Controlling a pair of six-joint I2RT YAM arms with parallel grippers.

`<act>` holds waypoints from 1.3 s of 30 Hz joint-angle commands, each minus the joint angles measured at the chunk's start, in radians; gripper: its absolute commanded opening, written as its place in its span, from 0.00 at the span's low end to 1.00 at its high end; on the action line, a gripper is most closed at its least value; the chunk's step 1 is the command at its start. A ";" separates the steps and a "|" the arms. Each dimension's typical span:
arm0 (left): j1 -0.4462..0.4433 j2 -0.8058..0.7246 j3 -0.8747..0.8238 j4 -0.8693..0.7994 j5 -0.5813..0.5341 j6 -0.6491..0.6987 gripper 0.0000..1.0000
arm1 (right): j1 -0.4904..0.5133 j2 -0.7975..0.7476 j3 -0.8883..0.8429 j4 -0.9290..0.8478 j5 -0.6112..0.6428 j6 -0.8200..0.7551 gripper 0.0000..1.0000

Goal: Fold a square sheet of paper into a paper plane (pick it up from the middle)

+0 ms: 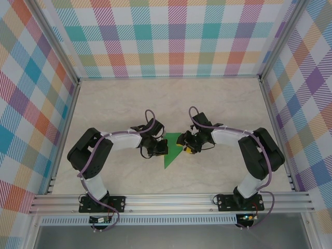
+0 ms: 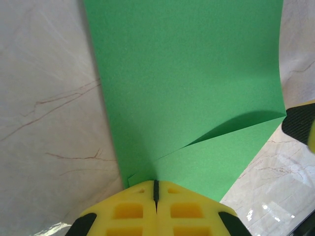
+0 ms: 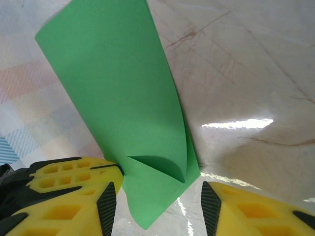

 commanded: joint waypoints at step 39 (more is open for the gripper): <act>0.027 -0.093 0.054 -0.090 -0.127 -0.001 0.34 | 0.040 0.030 0.007 0.104 -0.036 -0.046 0.00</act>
